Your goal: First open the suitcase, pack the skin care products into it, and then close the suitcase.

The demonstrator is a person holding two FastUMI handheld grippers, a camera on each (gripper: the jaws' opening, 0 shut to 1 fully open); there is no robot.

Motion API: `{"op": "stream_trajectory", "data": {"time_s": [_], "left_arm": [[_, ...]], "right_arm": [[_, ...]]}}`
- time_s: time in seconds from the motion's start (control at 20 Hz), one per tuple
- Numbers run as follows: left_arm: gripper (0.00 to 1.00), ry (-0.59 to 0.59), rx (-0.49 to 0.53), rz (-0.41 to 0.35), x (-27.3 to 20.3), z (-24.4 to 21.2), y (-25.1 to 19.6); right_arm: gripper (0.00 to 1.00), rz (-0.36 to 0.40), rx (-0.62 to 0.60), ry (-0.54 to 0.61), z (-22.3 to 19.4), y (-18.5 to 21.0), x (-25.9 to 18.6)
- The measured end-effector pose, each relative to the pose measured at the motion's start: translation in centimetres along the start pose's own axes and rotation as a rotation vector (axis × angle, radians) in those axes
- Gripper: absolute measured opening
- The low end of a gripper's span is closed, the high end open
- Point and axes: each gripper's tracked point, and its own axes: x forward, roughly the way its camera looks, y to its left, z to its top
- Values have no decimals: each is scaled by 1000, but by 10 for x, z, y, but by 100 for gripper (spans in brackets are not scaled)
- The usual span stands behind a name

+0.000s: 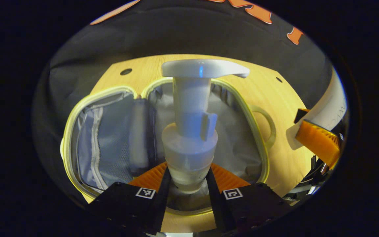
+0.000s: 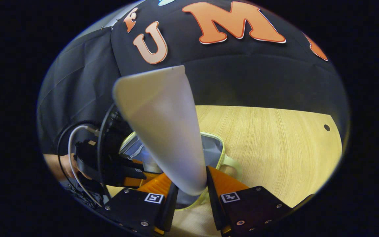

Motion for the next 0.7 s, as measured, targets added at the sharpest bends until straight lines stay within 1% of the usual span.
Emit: {"op": "stream_trajectory", "data": {"time_s": [0.1,0.15,0.25,0.3,0.35,0.4,0.5,0.55,0.6,0.65,0.7], "left_arm": [[60,48,-40,-13,5,-5,-1],[60,42,-39,-9,4,-2,-2],[59,106,-27,34,16,-7,9],[58,123,-30,42,23,-9,10],[60,116,-35,33,29,-7,8],[60,113,-43,32,33,-7,9],[60,93,-72,62,32,-5,11],[62,65,-87,58,30,-1,11],[62,26,-107,50,26,5,10],[63,-17,-120,42,21,11,10],[65,-59,-120,49,11,18,15]], "right_arm": [[49,-5,7,14,-3,0,6],[49,-7,13,23,-5,0,8],[49,-8,25,45,-8,-1,11],[49,-10,29,56,-9,-2,14],[49,-13,30,61,-14,-3,17],[49,-19,34,68,-16,-3,20],[49,-16,52,91,-22,-3,27],[49,-8,65,104,-27,-1,29],[43,-7,73,117,-30,-1,30],[49,-6,76,128,-32,0,34],[49,-7,76,137,-33,2,39]]}}
